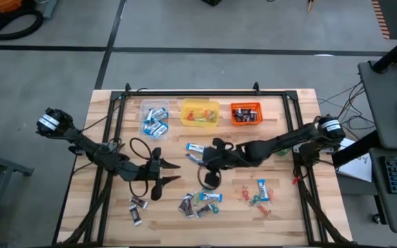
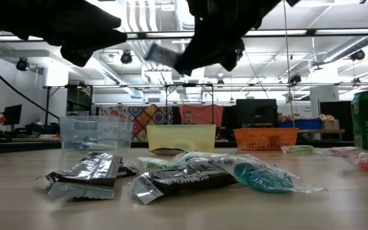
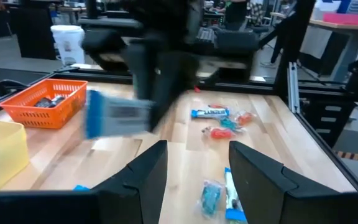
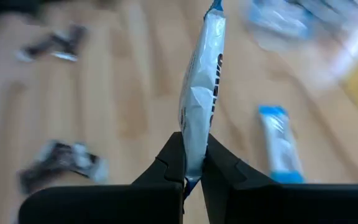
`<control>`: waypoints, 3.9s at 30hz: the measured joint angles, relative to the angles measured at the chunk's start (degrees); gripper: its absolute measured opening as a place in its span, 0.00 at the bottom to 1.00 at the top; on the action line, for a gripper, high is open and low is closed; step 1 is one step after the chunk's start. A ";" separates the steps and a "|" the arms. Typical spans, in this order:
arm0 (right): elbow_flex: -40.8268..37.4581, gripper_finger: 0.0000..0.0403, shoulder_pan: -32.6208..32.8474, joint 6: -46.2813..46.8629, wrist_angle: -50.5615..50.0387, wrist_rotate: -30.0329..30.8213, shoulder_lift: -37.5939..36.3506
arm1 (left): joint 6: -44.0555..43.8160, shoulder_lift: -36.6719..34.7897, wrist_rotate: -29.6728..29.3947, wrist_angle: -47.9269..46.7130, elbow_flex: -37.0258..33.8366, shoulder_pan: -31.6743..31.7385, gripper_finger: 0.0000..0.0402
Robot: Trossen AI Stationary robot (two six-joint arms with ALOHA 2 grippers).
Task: Sort candy
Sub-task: Put the white chocolate into the transparent bin, then put the green gummy into the yellow bin
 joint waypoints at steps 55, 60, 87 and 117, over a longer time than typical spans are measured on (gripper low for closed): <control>-9.77 0.03 0.64 -19.84 45.64 -6.98 6.28 | 6.45 0.15 4.74 11.53 0.00 3.70 0.37; -9.77 0.04 0.68 -19.80 45.63 -6.96 6.28 | 6.51 0.15 4.76 11.57 0.00 4.65 0.26; -9.75 0.55 0.09 -5.97 29.46 10.90 2.54 | -22.02 -14.47 -35.43 -43.23 0.04 19.45 0.01; -9.77 0.55 -2.28 3.41 16.60 10.96 2.59 | -20.28 -12.63 -1.16 -43.42 0.04 32.83 0.40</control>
